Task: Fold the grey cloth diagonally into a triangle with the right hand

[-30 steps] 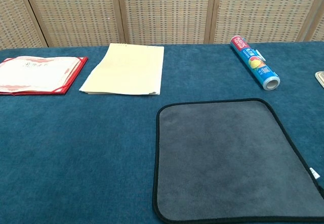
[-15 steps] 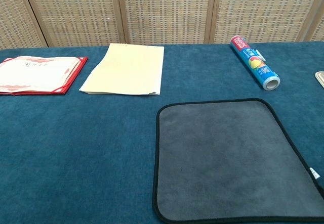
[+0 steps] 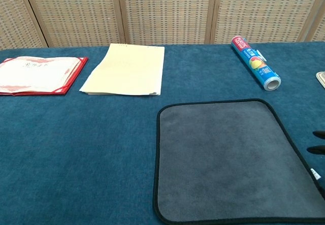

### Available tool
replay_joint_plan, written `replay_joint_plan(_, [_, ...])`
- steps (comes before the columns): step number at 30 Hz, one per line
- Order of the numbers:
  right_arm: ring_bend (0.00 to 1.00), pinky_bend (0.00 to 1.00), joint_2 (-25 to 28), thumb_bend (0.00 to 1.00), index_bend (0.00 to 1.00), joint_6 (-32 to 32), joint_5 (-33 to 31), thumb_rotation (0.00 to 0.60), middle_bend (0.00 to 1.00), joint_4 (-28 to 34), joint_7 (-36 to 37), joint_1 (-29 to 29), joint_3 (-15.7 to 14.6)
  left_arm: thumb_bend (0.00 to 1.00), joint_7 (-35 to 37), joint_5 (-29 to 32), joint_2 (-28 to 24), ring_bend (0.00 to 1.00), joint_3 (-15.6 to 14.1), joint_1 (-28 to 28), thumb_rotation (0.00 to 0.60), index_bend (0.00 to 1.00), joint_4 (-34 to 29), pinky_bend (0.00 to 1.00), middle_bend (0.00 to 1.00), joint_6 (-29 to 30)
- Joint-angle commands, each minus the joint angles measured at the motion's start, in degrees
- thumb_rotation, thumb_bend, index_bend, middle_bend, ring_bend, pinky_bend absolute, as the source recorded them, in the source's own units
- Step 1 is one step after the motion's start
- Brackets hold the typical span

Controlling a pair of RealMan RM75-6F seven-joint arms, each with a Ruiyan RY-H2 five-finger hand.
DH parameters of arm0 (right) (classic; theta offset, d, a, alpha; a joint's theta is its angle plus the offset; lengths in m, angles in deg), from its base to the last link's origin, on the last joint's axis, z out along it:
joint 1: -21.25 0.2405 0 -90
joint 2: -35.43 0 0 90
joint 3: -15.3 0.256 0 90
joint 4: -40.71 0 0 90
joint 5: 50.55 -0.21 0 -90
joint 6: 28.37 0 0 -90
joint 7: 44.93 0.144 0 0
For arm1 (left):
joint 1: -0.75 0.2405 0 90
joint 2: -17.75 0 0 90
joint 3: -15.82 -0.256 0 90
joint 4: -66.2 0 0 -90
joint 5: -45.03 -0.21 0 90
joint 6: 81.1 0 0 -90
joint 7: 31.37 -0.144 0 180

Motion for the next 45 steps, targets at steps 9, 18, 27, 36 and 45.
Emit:
replay_joint_plan(9, [0.00, 0.00, -0.9, 0.08, 0.12, 1.2, -0.8, 0.600, 0.00, -0.4, -0.1, 0.4, -0.3, 0.16, 0.3, -0.1, -0.1, 0.00, -0.1, -0.1, 0.600, 0.00, 0.0, 0.00, 0.00, -0.2])
replay_joint_plan(18, [0.00, 0.00, -2.2, 0.08, 0.13, 2.2, -1.6, 0.600, 0.00, -1.0, 0.0, 1.3, 0.4, 0.16, 0.2, -0.1, 0.0, 0.00, -0.1, -0.1, 0.600, 0.00, -0.1, 0.00, 0.00, -0.2])
replay_joint_plan(27, [0.00, 0.00, -3.3, 0.08, 0.13, 3.1, -2.7, 0.600, 0.00, -2.1, 0.0, 2.0, 1.0, 0.16, -0.1, -0.1, 0.1, 0.00, -0.2, -0.2, 0.600, 0.00, -0.1, 0.00, 0.00, -0.4])
replay_joint_plan(36, [0.00, 0.00, -3.8, 0.08, 0.16, 2.4, -2.7, 0.600, 0.00, -2.4, -0.2, 2.5, 1.5, 0.16, -0.2, -0.3, 0.2, 0.00, -0.3, -0.2, 0.600, 0.00, 0.0, 0.00, 0.00, -0.4])
replay_joint_plan(45, [0.00, 0.00, -4.5, 0.08, 0.17, 2.3, -3.1, 0.600, 0.00, -3.6, 0.0, 2.6, 1.4, 0.16, 0.2, -0.4, 0.0, 0.00, -0.4, -0.3, 0.600, 0.00, -0.2, 0.00, 0.00, -0.5])
